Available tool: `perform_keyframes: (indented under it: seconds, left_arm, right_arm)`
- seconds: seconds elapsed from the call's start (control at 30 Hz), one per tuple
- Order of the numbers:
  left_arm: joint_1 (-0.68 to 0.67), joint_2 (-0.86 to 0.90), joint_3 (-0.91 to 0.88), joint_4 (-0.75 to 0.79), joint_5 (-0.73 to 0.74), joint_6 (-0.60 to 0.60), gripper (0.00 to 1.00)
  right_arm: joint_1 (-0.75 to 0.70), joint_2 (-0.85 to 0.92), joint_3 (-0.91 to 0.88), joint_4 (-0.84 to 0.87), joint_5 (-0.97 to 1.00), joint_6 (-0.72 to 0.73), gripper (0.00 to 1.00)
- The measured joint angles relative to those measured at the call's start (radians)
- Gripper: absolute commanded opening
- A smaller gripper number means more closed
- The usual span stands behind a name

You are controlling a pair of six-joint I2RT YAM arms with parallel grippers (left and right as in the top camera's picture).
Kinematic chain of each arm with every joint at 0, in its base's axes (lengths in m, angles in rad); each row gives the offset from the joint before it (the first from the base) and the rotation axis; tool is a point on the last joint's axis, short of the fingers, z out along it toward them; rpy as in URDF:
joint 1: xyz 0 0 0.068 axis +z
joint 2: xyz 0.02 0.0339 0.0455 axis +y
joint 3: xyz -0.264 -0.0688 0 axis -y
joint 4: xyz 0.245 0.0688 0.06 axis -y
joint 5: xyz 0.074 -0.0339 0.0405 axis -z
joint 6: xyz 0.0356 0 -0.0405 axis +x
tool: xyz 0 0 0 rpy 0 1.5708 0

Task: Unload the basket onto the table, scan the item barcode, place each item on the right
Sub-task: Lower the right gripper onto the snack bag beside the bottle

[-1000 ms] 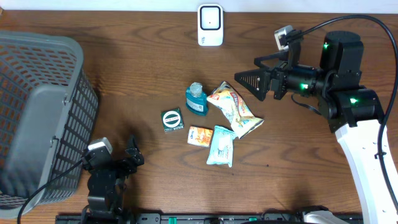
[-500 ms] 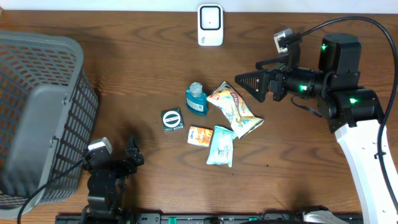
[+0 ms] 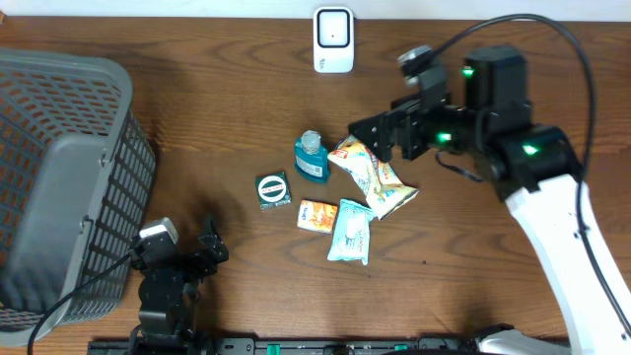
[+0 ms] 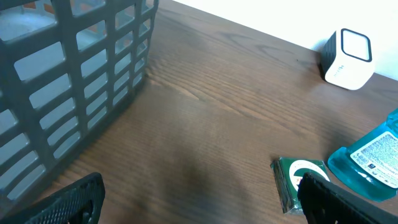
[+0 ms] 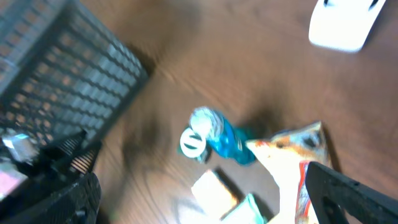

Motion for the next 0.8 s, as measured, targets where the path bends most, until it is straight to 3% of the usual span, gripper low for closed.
perform_keyframes:
  seconds: [0.37,0.53,0.8]
  left_arm:
    - [0.000,0.000,0.000,0.000,0.000,-0.003,0.98]
    - [0.000,0.000,0.000,0.000,0.000,-0.003,0.98]
    - [0.000,0.000,0.000,0.000,0.000,-0.003,0.98]
  right_arm:
    - [0.126,0.158,0.005,-0.161,0.317,-0.031,0.86]
    - [0.194,0.199,0.005,-0.157,0.548,-0.014,0.86]
    - [0.251,0.432,-0.002,-0.107,0.707,0.024,0.72]
